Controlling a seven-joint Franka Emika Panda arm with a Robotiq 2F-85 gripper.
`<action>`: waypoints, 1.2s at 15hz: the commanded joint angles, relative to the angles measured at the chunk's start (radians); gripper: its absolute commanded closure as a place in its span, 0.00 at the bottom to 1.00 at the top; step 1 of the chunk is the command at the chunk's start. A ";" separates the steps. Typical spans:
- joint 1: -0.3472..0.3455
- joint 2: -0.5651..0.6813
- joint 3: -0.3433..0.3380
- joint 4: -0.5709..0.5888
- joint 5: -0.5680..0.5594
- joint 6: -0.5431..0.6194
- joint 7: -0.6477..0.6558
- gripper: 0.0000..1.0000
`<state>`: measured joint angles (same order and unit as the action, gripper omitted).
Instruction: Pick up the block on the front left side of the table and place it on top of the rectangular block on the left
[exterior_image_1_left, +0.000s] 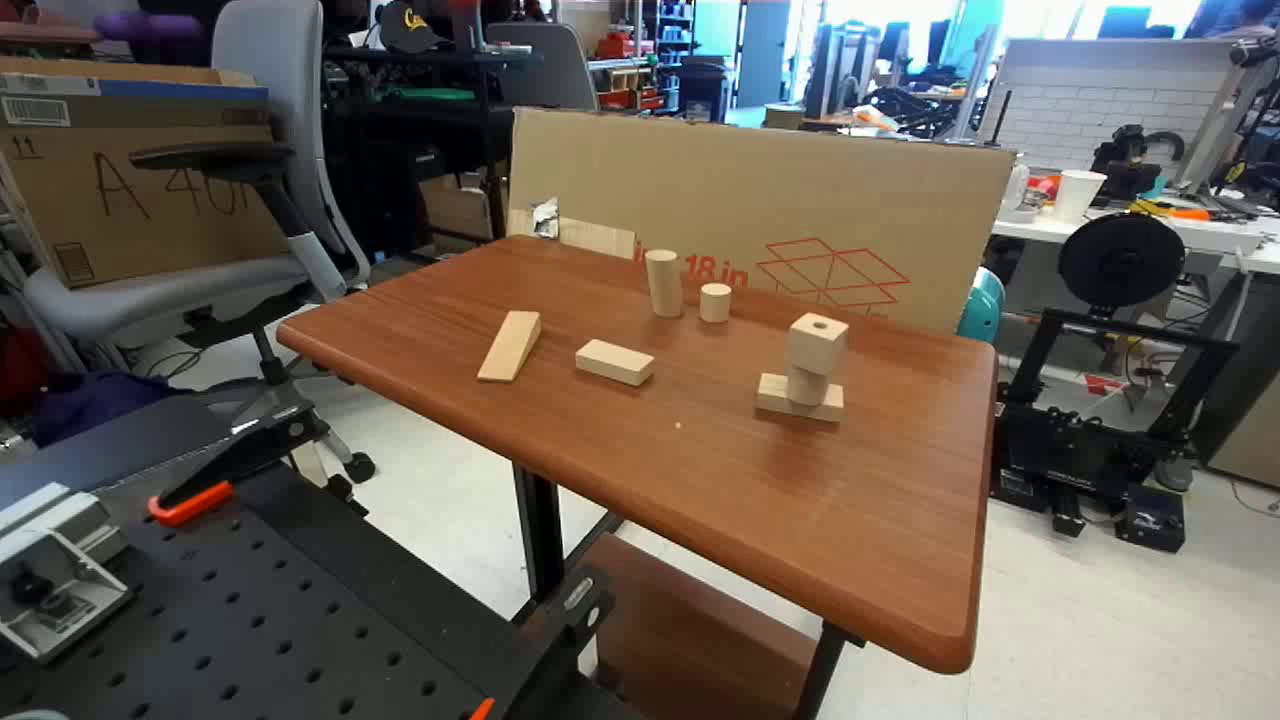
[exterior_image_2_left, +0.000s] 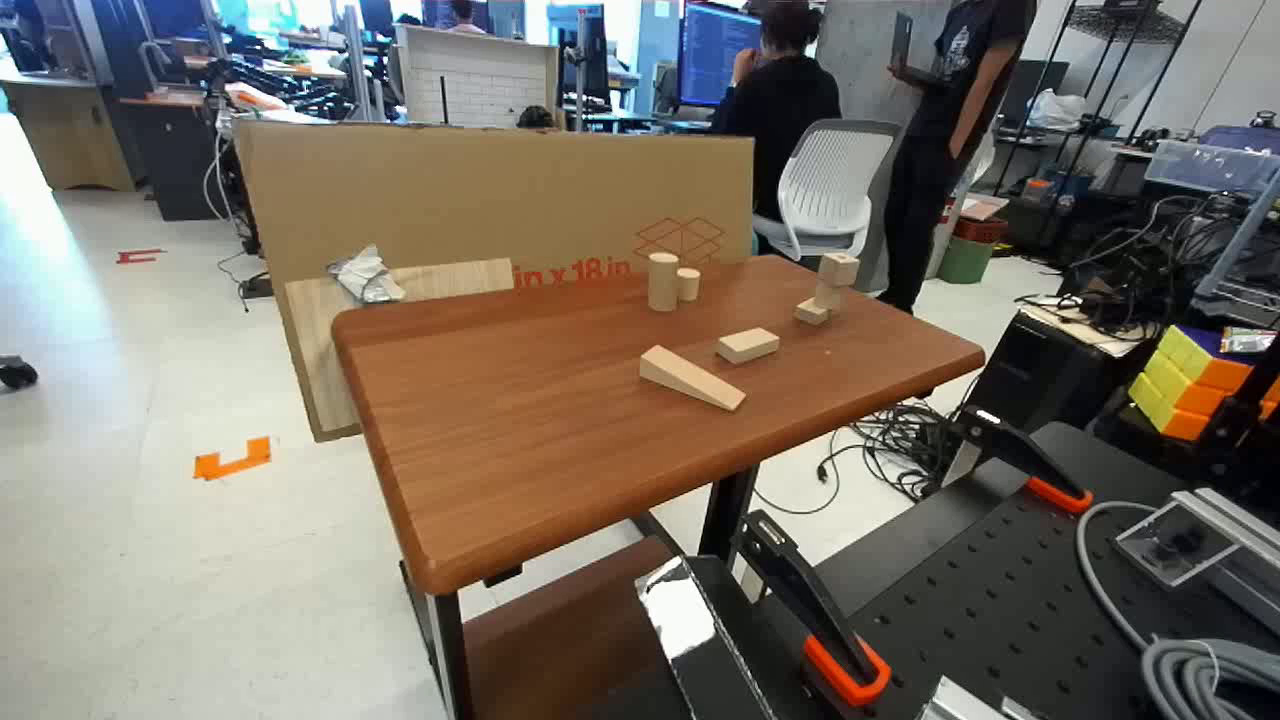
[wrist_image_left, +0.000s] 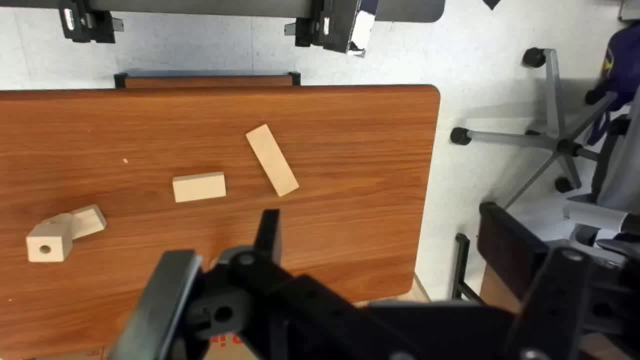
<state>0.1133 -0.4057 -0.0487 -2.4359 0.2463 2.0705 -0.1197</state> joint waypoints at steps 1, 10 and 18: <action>-0.015 0.000 0.014 0.003 0.006 -0.004 -0.005 0.00; -0.015 0.000 0.014 0.004 0.006 -0.004 -0.005 0.00; -0.016 0.015 0.020 -0.012 0.004 0.038 -0.006 0.00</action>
<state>0.1116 -0.4057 -0.0468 -2.4348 0.2463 2.0706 -0.1197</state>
